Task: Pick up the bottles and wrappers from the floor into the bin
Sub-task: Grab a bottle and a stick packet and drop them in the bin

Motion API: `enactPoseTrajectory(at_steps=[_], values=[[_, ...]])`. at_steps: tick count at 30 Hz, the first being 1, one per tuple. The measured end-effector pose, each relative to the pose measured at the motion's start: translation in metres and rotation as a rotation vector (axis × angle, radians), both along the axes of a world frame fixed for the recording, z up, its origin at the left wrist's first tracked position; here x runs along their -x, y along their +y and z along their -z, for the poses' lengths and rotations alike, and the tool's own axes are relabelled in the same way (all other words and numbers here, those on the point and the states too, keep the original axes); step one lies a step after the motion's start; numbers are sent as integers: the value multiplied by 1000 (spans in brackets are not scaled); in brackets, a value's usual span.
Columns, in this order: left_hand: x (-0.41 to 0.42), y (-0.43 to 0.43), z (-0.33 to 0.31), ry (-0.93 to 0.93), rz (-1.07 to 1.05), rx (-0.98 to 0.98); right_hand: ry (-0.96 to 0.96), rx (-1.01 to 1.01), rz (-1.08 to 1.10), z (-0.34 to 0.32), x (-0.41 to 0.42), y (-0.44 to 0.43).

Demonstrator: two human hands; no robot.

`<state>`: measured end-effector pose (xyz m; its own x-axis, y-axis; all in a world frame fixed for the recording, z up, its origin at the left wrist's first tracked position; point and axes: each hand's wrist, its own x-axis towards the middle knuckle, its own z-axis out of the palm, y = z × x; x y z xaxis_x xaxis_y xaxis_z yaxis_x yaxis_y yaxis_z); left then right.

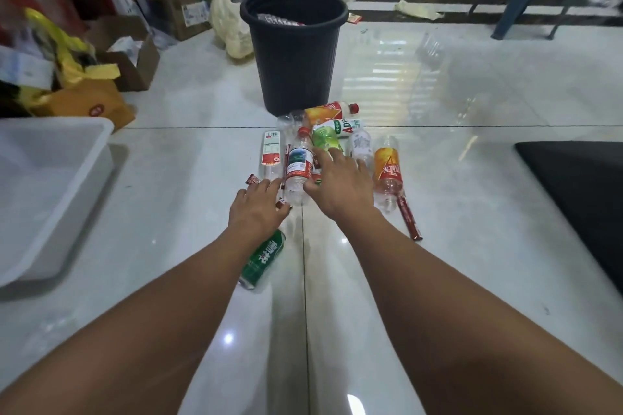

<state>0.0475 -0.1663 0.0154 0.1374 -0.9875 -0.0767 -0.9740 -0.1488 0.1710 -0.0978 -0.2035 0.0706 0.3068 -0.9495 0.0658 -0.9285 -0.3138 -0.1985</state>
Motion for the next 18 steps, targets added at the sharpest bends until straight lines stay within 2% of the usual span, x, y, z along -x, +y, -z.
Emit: enactPoseTrajectory(at_steps=[4, 10, 14, 18], values=[[1, 11, 22, -51, 17, -97, 45, -46, 16, 9, 12, 5], [6, 27, 55, -92, -37, -310, -16, -71, 66, 10, 9, 3], [11, 31, 66, -26, -62, -397, -34, -118, 50, 16, 0, 9], [10, 31, 69, 41, -42, -377, -6, -112, 38, 24, -5, 13]])
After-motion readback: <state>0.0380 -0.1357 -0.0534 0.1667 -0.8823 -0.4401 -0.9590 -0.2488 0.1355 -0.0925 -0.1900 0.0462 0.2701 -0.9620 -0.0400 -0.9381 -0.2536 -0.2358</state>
